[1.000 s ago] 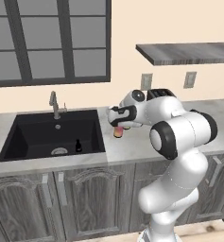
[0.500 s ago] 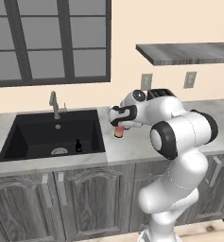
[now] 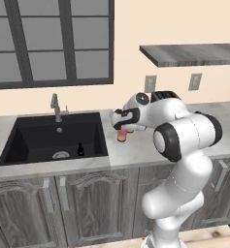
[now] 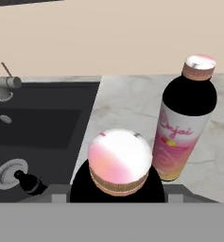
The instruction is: Place the large bottle from the dining counter next to the other large bottle outside the sink, and place the small bottle from the dining counter next to the other small bottle inside the sink.
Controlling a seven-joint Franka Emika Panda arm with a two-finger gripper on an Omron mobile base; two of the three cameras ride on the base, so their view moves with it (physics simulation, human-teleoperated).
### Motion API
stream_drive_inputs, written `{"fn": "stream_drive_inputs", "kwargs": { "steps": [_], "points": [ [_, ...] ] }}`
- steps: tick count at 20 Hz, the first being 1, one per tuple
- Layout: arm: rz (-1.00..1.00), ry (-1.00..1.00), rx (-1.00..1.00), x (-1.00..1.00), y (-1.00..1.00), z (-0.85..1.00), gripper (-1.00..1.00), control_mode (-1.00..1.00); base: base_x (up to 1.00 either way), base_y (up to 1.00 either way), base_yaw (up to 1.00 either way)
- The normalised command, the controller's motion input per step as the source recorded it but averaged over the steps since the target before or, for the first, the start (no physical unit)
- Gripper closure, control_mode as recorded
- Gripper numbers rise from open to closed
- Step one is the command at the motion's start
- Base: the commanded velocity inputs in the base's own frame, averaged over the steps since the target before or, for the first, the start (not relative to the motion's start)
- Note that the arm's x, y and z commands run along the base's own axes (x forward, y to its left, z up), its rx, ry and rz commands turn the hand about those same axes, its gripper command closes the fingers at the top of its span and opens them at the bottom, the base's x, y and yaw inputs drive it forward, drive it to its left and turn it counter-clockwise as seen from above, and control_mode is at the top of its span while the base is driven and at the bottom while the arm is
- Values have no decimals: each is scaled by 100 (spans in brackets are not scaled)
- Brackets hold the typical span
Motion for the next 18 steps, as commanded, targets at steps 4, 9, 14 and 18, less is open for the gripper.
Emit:
{"fn": "stream_drive_inputs", "kwargs": {
  "steps": [4, 9, 14, 18],
  "points": [
    [0, 0, 0, 0, 4, -26, 100, -100, 0, 0, 0],
    [0, 0, 0, 0, 11, -29, 100, -100, 0, 0, 0],
    [0, 0, 0, 0, 16, -27, 100, -100, 0, 0, 0],
    [0, 0, 0, 0, 18, -26, 100, -100, 0, 0, 0]
  ]
}}
